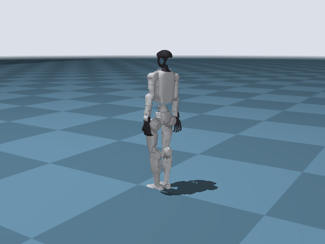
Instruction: In place motions
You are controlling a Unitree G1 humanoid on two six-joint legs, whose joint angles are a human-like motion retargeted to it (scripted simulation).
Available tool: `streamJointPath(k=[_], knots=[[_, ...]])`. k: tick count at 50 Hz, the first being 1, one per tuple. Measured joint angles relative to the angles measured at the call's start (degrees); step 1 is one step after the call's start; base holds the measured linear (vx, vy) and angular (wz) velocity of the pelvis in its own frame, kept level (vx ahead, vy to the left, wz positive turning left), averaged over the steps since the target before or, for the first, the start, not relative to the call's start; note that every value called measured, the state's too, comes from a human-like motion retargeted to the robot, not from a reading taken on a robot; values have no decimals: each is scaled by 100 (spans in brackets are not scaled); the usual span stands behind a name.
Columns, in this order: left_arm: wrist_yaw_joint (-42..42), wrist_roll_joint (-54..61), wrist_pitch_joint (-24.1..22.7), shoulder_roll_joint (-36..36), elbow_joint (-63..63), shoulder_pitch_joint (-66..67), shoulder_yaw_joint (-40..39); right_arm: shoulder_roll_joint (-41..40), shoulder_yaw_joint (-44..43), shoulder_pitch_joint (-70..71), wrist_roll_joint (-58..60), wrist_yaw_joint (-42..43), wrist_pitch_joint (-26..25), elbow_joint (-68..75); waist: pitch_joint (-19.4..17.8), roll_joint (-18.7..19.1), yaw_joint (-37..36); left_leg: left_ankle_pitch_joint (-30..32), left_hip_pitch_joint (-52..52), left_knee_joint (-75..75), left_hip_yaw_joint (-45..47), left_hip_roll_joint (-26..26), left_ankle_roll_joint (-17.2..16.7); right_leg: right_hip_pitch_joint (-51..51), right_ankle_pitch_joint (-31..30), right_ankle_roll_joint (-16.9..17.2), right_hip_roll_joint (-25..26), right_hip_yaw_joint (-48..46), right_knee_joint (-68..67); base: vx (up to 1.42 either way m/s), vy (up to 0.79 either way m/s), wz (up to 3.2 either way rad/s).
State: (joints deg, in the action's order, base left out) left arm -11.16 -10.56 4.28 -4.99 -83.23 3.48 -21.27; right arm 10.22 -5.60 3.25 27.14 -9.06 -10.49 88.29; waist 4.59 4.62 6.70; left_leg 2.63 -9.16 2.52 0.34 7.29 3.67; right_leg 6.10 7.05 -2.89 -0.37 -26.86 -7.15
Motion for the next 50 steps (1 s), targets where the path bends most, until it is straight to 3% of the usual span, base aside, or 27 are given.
streamJointPath(k=[8,15,19,23,25,27,29,33,41,50], knots=[[23,108,-43,-144,71,-128,88,80,-45,-187,348,164,-151,72,-204,-16,377,-21,226,-148,422,-193,45,166,71,13,100,367,-366,3,-9,-29],[-112,-317,48,-313,-288,73,261,-300,373,124,502,-195,125,-877,-417,-13,759,-282,331,-331,1593,-569,115,609,644,-380,403,927,-591,-28,13,-186],[-98,-611,196,-286,-492,120,399,-505,709,232,444,-388,351,-1383,-388,60,691,-479,382,-420,2760,-884,17,474,1225,-433,86,-499,-552,-37,30,-274],[-93,-750,206,-196,-429,156,428,-584,1043,250,534,-484,498,-1654,-261,106,328,-733,566,-484,4222,-1168,-219,43,1630,-129,-353,-2615,-554,-33,35,-326],[-100,-745,188,-170,-358,163,398,-576,1147,232,646,-480,519,-1684,-177,61,233,-853,676,-473,4844,-1206,-363,-149,1624,63,-470,-3336,-480,-30,34,-292],[-126,-684,186,-199,-309,148,353,-558,1177,230,763,-440,512,-1605,-140,-96,178,-968,793,-447,5133,-1091,-431,-232,1184,209,-566,-3491,-261,-33,34,-240],[-126,-622,203,-258,-304,110,313,-531,1124,228,844,-390,479,-1455,-131,-225,221,-1049,926,-408,5330,-991,-496,-156,495,126,-582,-3124,-2,-35,30,-200],[-32,-504,256,-372,-321,1,254,-424,811,204,836,-282,347,-1120,-78,-201,491,-1073,1051,-313,5554,-1041,-614,4,191,-167,-405,-2491,287,-36,23,-130],[-45,-308,213,-471,35,-300,253,-27,-301,-12,-205,235,27,-417,57,2,944,-913,1245,-82,5914,-1303,-788,197,166,-290,-109,-1635,393,-30,18,-92],[12,73,-111,-332,386,-389,227,96,-742,-331,-926,570,-69,76,287,-164,1135,-465,1555,391,6287,-1497,-694,262,304,-318,-86,-949,332,-21,5,-71]])
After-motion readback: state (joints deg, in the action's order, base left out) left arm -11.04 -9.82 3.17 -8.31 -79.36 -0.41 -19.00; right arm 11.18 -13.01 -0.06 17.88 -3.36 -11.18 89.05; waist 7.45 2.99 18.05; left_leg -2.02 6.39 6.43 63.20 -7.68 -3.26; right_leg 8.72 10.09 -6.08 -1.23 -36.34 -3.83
